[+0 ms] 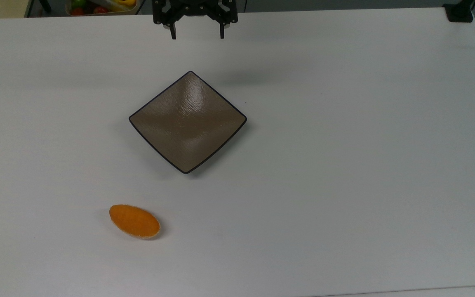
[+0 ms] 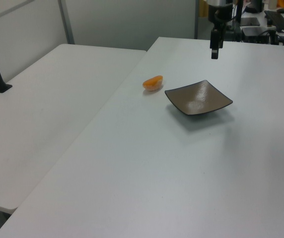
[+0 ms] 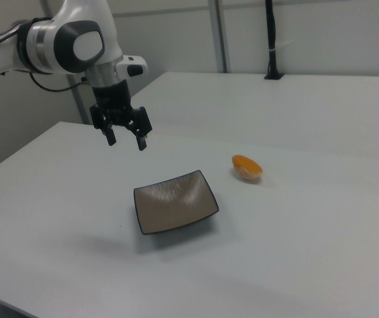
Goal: Bread is placed on a ceramic plate
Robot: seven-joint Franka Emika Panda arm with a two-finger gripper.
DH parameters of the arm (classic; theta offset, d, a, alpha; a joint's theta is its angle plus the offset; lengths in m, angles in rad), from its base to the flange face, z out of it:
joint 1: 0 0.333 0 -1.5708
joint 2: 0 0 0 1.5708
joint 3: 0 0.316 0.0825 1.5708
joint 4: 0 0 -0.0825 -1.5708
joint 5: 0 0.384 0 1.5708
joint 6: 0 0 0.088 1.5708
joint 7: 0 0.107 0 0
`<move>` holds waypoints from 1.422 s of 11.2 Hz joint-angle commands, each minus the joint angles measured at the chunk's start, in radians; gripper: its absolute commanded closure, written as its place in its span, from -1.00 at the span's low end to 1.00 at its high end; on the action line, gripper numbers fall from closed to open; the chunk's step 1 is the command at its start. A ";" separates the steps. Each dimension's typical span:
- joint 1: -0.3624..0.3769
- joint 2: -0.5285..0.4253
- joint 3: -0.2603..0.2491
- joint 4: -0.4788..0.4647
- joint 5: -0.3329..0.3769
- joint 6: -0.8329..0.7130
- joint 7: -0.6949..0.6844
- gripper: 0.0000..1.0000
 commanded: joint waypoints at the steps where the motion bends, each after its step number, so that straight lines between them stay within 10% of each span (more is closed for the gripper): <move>1: 0.013 -0.021 -0.006 -0.026 0.007 0.030 0.041 -1.00; 10: 0.013 0.014 -0.006 0.008 0.006 0.019 0.109 -1.00; 16: -0.010 0.219 0.027 0.190 -0.003 0.150 0.600 -1.00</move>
